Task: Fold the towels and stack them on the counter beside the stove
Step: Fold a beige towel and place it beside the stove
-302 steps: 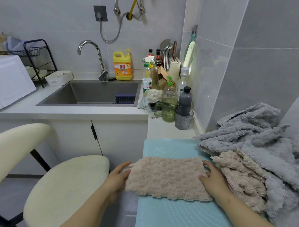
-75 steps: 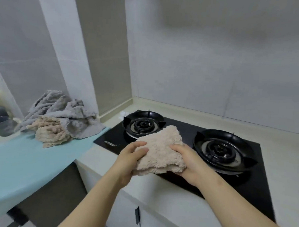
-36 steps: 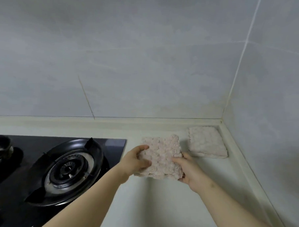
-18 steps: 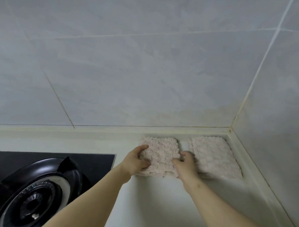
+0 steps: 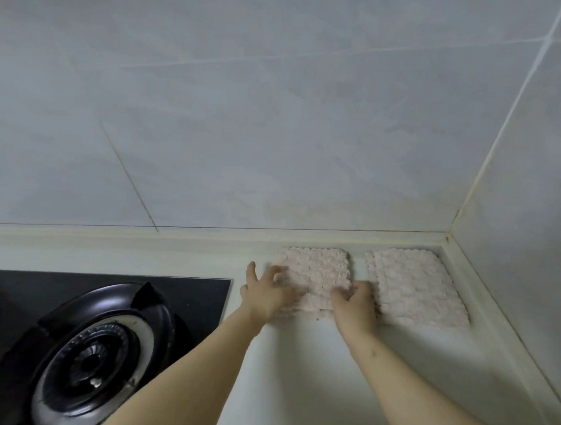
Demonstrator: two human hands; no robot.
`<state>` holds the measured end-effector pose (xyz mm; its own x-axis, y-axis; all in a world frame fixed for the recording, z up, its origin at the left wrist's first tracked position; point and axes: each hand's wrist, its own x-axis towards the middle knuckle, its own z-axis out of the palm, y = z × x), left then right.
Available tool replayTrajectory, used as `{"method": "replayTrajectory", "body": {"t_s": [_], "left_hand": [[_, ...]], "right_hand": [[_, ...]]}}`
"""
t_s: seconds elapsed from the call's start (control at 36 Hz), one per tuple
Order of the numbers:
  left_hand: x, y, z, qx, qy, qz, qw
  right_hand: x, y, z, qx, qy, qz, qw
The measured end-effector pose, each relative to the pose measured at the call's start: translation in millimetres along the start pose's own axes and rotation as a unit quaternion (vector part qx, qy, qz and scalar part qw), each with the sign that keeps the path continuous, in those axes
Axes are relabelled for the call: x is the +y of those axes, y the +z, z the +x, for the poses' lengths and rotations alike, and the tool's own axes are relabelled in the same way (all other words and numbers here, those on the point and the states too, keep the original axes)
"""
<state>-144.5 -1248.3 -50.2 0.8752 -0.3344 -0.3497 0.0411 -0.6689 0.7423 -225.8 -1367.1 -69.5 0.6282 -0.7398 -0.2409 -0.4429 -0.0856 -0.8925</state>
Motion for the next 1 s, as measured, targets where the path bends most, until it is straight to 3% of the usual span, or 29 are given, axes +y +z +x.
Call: {"method": "replayTrajectory", "body": {"t_s": [0.19, 0.39, 0.58, 0.86, 1.0], "left_hand": [[-18.0, -23.8, -64.0, 0.088, 0.021, -0.063, 0.994], [-69.6, -85.3, -148.4, 0.159, 0.017, -0.194, 0.968], [-171.4, -180.0, -239.6, 0.25, -0.05, -0.299, 0.919], [-330.9, -326.5, -375.7, 0.368, -0.126, -0.281, 0.878], [-402.9, -388.3, -435.6, 0.419, -0.15, -0.255, 0.858]], "right_hand": [[-3.3, -0.1, -57.1, -0.017, -0.04, -0.087, 0.995], [-35.8, 44.5, -152.7, -0.183, -0.113, -0.018, 0.976], [-77.2, 133.9, -277.5, -0.343, -0.188, -0.031, 0.92], [-99.0, 294.8, -469.2, -0.525, -0.203, -0.058, 0.824], [-106.2, 368.0, -552.3, -0.578, -0.226, -0.082, 0.78]]}}
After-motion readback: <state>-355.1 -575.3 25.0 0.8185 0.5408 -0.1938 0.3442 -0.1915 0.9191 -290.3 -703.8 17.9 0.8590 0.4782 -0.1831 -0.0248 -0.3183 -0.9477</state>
